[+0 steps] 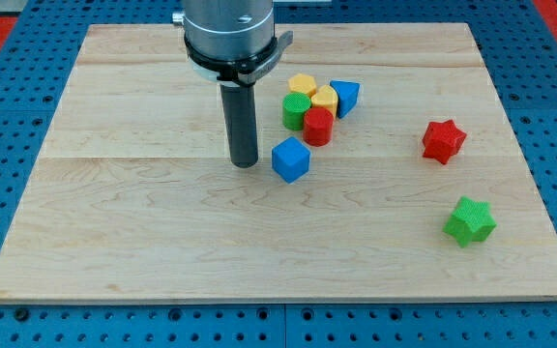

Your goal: Move the blue cube towards the group of the blocks

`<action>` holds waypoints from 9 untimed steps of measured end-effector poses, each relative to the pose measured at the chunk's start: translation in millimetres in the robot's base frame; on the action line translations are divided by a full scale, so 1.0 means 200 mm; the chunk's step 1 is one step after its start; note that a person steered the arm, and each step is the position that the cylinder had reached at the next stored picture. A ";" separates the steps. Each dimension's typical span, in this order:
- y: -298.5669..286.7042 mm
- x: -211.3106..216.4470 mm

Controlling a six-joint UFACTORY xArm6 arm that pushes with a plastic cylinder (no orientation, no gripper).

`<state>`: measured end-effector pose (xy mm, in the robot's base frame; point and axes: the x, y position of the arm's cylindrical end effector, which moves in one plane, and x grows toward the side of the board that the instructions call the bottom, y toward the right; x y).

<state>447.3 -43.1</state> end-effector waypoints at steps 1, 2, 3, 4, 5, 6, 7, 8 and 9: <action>0.07 0.00; 0.16 0.00; 0.22 0.00; 0.14 0.03; 0.05 0.12; 0.20 0.15; 0.41 0.12; 0.50 0.03; 0.60 -0.02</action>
<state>442.7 76.5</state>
